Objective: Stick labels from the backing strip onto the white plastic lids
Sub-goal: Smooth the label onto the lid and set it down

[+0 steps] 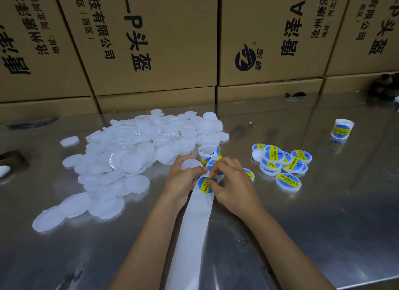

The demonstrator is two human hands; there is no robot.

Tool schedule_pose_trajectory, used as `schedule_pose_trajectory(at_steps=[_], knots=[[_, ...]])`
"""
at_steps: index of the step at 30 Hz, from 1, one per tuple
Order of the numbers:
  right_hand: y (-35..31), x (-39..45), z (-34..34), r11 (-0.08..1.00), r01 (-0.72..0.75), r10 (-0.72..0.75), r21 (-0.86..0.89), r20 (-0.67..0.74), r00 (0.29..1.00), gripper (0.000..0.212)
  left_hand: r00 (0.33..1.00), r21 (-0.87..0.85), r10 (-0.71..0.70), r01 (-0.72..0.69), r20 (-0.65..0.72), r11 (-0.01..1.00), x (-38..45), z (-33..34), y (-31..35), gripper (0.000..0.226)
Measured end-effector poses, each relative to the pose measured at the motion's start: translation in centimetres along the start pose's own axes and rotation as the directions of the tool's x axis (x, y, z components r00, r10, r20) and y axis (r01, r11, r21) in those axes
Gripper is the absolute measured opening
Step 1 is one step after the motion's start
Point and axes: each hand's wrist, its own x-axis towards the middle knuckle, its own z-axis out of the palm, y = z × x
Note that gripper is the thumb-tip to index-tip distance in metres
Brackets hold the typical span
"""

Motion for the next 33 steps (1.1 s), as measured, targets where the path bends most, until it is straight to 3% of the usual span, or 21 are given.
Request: schedule_pose_trajectory(at_steps=[3, 7, 17, 20, 23, 24, 28, 33], knots=[[-0.2, 0.1, 0.1, 0.975, -0.094, 0.099, 0.199, -0.015, 0.995, 0.021, 0.996, 0.120, 0.064, -0.056, -0.069, 0.991, 0.2, -0.1, -0.1, 0.042], [-0.5, 0.7, -0.4, 0.808, -0.271, 0.282, 0.522, 0.061, 0.957, 0.024, 0.991, 0.217, 0.111, -0.093, -0.069, 0.972, 0.4, -0.2, -0.2, 0.043], [-0.2, 1.4, -1.9, 0.491, -0.356, 0.509, 0.795, 0.070, 0.858, 0.025, 0.988, 0.214, 0.149, -0.139, -0.030, 0.967, 0.4, -0.1, -0.8, 0.043], [-0.2, 1.4, -2.0, 0.406, -0.362, 0.528, 0.839, 0.108, 0.842, 0.026, 0.984, 0.161, 0.170, -0.158, -0.061, 0.974, 0.4, 0.3, -0.5, 0.031], [-0.3, 1.4, -1.9, 0.384, -0.363, 0.509, 0.849, 0.134, 0.850, 0.027, 0.968, -0.004, 0.189, -0.193, -0.166, 0.981, 0.4, 0.6, 0.7, 0.008], [-0.3, 1.4, -1.9, 0.380, -0.363, 0.504, 0.851, 0.139, 0.853, 0.026, 0.972, -0.091, 0.168, -0.185, -0.166, 0.979, 0.3, 0.5, 1.1, 0.012], [-0.4, 1.5, -1.9, 0.410, -0.343, 0.481, 0.845, 0.119, 0.869, 0.025, 0.996, -0.381, 0.086, -0.071, 0.021, 0.922, -0.4, 0.6, 1.9, 0.032], [-1.2, 1.5, -1.9, 0.562, -0.231, 0.396, 0.794, -0.014, 0.918, 0.029, 0.976, -0.427, 0.053, 0.044, 0.212, 0.903, -1.4, 1.6, 1.9, 0.040]])
